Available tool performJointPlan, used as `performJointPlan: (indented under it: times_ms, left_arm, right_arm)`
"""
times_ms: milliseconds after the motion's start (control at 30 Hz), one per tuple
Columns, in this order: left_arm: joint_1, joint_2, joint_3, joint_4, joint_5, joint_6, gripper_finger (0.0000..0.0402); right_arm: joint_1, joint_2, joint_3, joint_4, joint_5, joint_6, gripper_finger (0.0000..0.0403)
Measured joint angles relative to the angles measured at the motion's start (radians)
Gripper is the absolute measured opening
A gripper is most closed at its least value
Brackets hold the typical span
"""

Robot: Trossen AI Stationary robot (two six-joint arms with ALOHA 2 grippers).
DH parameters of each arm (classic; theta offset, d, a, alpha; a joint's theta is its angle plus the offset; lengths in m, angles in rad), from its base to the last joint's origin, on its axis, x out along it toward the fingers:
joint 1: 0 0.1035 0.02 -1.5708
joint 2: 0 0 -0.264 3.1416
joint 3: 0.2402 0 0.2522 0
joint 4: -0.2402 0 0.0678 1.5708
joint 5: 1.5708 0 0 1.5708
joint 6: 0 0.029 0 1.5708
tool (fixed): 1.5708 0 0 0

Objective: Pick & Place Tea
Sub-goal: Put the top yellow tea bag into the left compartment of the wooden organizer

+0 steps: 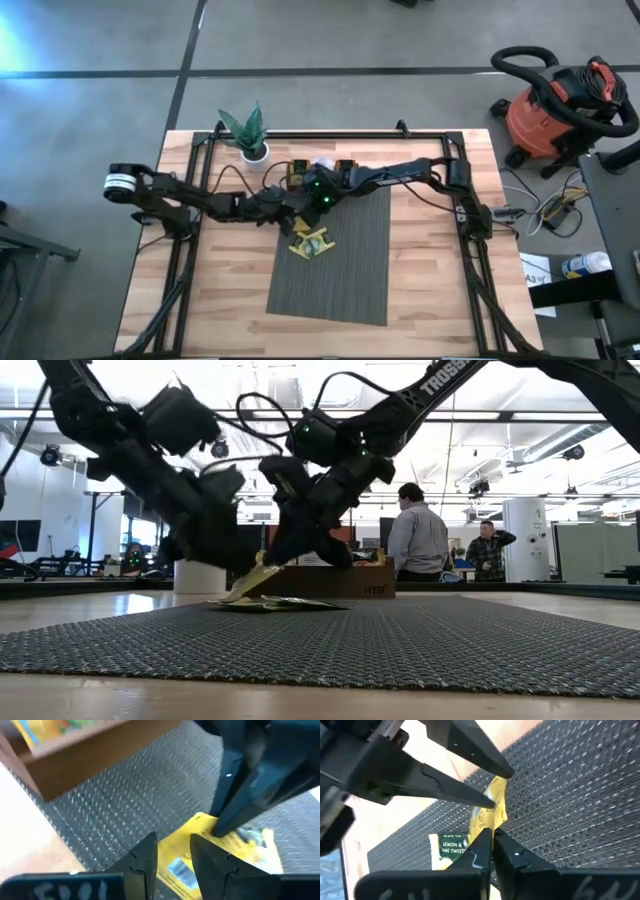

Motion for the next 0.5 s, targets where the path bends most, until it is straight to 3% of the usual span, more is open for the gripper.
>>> performJointPlan:
  times_ms: [167,367,500]
  left_arm:
    - [-0.033,-0.135,0.000,-0.048,-0.030,0.013,0.0110]
    - [-0.167,-0.288,0.010,-0.133,-0.269,0.153,0.0110]
    - [-0.285,-0.328,0.026,-0.197,-0.436,0.203,0.0110]
  right_arm:
    - [-0.012,-0.038,0.001,-0.007,0.018,0.068,0.0009]
    - [-0.040,-0.102,0.001,0.070,0.088,0.209,0.0009]
    - [-0.056,-0.161,0.001,0.106,0.177,0.321,0.0009]
